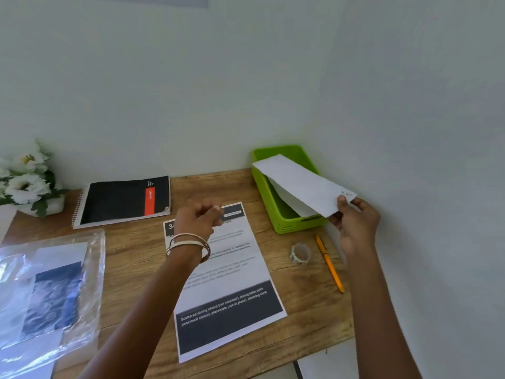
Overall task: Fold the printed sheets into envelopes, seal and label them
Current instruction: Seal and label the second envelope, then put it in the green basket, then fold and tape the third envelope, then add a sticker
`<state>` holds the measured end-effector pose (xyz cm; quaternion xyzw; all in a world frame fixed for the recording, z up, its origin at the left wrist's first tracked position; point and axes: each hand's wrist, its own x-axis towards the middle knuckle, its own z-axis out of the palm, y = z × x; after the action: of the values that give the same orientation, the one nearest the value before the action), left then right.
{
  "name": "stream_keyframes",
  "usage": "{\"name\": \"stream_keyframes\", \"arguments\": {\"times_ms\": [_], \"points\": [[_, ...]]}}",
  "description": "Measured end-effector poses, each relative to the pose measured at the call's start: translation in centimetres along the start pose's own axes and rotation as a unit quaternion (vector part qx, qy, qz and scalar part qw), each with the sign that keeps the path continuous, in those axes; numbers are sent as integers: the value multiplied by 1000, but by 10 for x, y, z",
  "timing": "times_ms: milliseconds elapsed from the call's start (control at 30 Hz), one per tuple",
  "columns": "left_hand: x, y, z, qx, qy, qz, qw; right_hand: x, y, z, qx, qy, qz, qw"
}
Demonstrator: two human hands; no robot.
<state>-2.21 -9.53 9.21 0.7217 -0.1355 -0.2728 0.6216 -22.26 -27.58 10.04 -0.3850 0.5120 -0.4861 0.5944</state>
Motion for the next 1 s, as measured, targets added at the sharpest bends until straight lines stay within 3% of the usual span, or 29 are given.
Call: {"name": "stream_keyframes", "arguments": {"times_ms": [133, 300, 500, 700, 800, 1000], "points": [[-4, -8, 8, 9, 1, -17, 1000, 25, 14, 13, -118, 42, -25, 992], [-2, -16, 5, 15, 13, -28, 999, 31, 21, 15, -298, 87, -126, 942], [-1, -26, 1, 24, 20, -50, 998, 24, 26, 19, -276, 158, -150, 936], [-1, -31, 2, 43, 14, -56, 997, 23, 29, 25, -312, 103, -128, 936], [0, -33, 0, 43, 15, -55, 997, 26, 29, 22, -363, 120, -140, 913], [1, -38, -6, 45, 13, -51, 998, 16, 26, 15, -364, 112, -152, 912]]}}
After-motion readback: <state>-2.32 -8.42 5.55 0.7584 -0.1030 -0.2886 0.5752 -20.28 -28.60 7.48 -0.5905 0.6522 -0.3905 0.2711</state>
